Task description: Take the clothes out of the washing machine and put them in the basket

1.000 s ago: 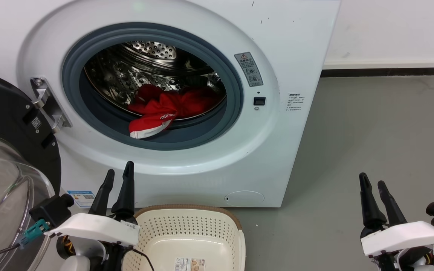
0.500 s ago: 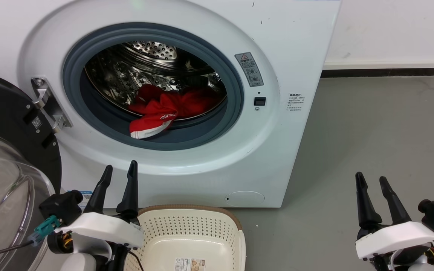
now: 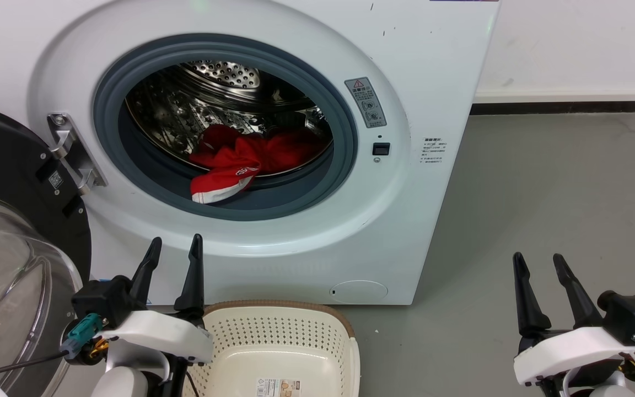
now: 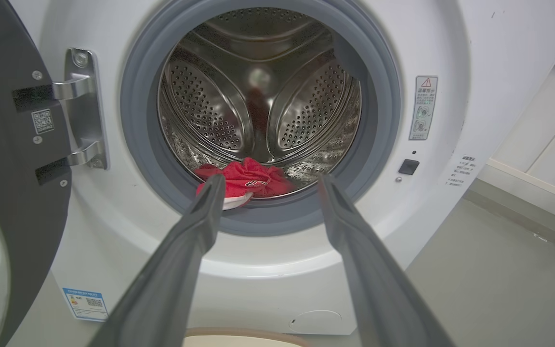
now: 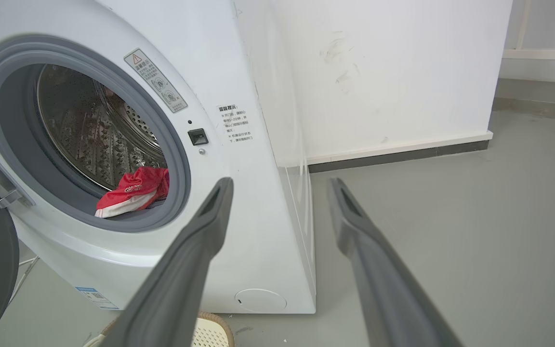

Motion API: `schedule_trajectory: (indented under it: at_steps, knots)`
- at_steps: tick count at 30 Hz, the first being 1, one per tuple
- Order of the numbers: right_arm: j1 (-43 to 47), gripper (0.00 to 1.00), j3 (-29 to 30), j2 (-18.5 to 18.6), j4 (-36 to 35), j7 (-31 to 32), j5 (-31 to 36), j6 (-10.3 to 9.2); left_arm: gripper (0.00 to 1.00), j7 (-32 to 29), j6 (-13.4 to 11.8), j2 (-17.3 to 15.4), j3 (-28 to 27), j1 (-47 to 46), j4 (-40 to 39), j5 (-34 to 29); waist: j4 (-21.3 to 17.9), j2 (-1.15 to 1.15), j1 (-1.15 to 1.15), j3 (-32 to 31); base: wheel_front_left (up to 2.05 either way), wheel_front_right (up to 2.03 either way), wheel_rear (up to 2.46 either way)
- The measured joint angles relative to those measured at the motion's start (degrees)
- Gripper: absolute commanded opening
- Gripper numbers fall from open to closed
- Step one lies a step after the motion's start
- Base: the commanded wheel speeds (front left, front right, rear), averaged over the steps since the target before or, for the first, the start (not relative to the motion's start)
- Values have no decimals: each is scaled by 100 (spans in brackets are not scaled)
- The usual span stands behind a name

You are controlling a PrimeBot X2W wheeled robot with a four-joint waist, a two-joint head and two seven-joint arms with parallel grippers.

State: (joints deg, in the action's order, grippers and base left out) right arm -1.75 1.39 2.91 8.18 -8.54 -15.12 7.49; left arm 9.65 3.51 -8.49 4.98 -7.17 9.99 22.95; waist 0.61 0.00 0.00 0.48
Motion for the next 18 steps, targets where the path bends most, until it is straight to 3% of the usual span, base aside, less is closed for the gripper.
schedule_trajectory:
  at_steps: [18]
  knots:
    - [91,100,-46,0,-227,-37,820,0,100,224,12,4,-1,-41,179,-750,17,0,0,-9,0,0,0]
